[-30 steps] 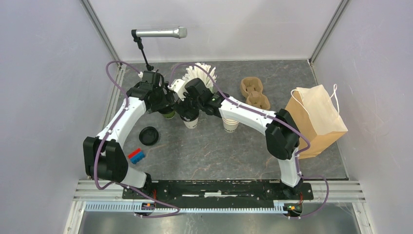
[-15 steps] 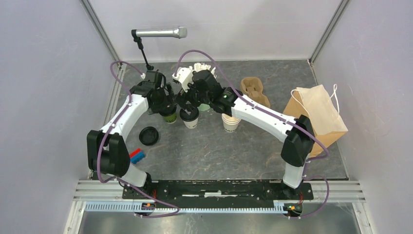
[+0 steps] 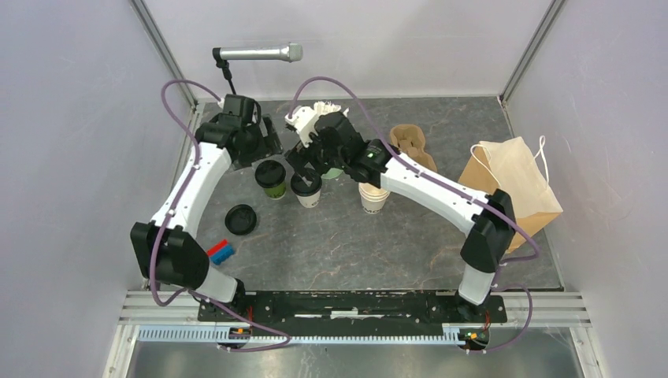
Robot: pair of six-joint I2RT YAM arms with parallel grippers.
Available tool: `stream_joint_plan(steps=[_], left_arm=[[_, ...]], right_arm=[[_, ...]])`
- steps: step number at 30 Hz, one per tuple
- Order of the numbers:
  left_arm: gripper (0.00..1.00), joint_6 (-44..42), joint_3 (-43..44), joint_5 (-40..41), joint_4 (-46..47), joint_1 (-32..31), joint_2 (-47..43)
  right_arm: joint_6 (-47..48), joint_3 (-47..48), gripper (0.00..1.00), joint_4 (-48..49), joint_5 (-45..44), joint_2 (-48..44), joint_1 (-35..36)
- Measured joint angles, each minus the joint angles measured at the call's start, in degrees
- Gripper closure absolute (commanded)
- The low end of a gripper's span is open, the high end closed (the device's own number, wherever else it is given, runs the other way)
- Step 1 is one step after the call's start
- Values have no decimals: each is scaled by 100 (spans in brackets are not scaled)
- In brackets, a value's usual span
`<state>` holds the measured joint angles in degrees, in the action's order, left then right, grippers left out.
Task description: Pack the takeout coffee
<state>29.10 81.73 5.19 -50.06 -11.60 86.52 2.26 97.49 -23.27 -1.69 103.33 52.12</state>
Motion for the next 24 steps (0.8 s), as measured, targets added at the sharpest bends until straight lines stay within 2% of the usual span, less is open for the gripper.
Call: stream_joint_plan(steps=[3, 8, 14, 17, 24], left_arm=[[0, 2, 227, -129, -138, -2, -297], [0, 4, 127, -726, -404, -155, -1139], [0, 59, -682, -1399, -605, -417, -1989], [0, 59, -1012, -1556, -787, -433, -2133], [0, 57, -1056, -1609, -859, -605, -2120]], right_arm=[[-275, 20, 2, -472, -267, -269, -11], [-450, 22, 2, -1569, -999, -1080, -221], [-634, -85, 5, -2837, -2159, -2059, -1207], [-660, -160, 6, -3383, -2870, -2393, -1580], [-603, -140, 2, -4113, -3668, -2538, -1928]])
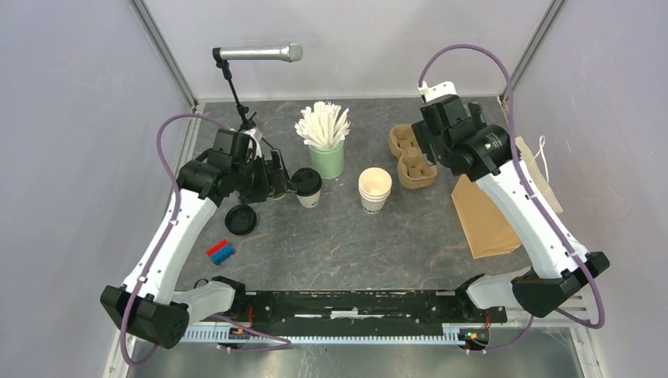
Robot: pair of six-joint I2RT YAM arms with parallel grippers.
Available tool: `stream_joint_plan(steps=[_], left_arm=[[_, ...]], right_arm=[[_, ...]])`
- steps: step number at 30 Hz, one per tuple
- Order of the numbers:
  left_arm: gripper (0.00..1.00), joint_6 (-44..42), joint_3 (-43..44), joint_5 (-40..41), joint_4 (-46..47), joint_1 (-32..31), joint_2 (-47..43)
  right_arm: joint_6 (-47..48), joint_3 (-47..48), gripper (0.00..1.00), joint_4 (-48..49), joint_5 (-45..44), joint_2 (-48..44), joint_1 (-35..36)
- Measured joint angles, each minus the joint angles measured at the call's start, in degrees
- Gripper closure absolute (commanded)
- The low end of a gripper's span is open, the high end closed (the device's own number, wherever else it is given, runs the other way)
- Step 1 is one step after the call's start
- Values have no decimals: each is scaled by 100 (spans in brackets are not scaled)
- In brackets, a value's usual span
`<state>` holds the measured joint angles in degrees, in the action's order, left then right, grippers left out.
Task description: Pack the takeout coffee
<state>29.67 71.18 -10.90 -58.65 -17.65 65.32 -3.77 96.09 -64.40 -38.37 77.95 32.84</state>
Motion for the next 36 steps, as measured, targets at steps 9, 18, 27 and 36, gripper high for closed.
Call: stream_joint_plan(steps=[9, 18, 27, 36], left_arm=[[0, 0, 2, 0, 2, -48, 127], [0, 2, 4, -4, 2, -48, 184], [0, 2, 13, -26, 4, -50, 229], [0, 2, 125, -72, 4, -157, 334]], right_arm=[[280, -560, 2, -35, -149, -210, -1058], [702, -1508, 24, 518, 1106, -332, -2061], [905, -1497, 87, 745, 1716, -485, -2085], [970, -658, 100, 516, 1519, -490, -2085]])
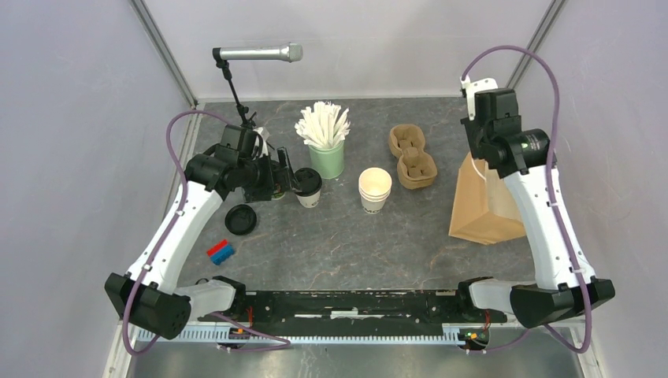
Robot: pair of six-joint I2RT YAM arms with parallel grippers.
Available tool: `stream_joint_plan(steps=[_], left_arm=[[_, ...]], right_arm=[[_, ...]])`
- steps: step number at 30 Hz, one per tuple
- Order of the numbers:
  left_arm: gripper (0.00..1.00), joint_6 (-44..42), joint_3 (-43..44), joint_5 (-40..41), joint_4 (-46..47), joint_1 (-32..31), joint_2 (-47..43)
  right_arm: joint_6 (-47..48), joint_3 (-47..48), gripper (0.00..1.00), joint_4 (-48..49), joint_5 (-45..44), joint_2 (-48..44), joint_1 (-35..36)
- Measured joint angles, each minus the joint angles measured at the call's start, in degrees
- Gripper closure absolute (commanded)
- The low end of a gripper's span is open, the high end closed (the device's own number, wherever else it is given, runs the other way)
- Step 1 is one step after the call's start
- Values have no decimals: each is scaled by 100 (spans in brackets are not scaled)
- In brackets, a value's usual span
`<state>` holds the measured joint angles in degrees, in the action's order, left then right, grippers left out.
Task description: Pack the takeout coffee
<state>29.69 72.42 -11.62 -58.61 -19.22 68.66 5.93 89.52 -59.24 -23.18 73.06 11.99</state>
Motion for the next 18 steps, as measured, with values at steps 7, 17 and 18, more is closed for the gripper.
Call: stream_joint_plan(steps=[7, 17, 18], left_arm=[[0, 7, 20, -85, 4, -26, 2], [0, 289, 46, 107, -118, -31, -17], [0, 308, 81, 199, -186, -31, -22]], right_arm=[[-2, 1766, 98, -632, 98, 162, 0], [129, 1989, 95, 17, 2662, -636, -4], [142, 1895, 95, 101, 3086, -743, 7]])
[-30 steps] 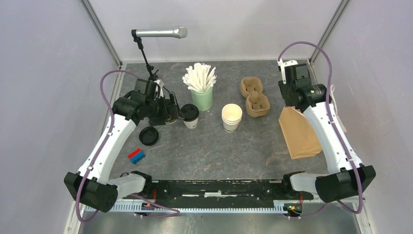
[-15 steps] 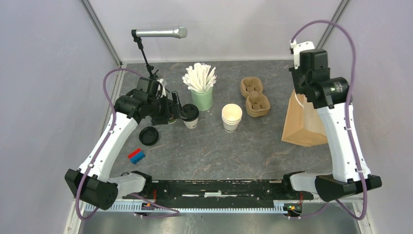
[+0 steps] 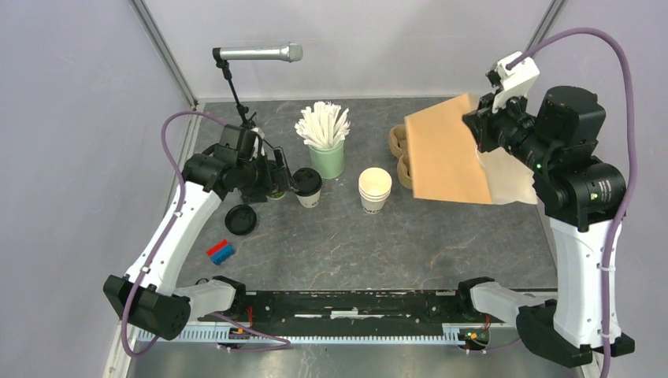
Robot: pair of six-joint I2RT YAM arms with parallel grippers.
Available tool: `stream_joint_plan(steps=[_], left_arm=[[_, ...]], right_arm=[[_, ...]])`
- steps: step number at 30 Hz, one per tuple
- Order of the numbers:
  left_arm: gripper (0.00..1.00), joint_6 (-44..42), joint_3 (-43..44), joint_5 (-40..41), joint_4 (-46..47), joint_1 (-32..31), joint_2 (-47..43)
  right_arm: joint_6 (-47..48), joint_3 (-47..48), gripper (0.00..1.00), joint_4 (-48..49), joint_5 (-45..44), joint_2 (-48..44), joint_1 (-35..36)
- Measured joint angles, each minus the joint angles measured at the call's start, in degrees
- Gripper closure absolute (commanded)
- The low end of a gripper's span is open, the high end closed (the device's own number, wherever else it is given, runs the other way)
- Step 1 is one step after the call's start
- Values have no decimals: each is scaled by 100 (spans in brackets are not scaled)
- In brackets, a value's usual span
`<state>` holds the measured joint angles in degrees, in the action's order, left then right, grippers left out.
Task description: Pack the takeout coffee
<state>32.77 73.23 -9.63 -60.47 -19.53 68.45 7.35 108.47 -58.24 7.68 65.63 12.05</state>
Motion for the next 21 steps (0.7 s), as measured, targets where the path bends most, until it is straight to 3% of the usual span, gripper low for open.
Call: stream_joint_plan(steps=[8, 13, 21], left_arm=[[0, 50, 496, 459, -249, 0, -11], [0, 105, 586, 627, -341, 0, 39], [2, 280, 710, 756, -588, 79, 42]], right_arm=[[-262, -804, 100, 632, 1982, -409, 874], [-457, -1003, 100, 570, 1993, -111, 2455], [-483, -984, 100, 588, 1123, 616, 4415]])
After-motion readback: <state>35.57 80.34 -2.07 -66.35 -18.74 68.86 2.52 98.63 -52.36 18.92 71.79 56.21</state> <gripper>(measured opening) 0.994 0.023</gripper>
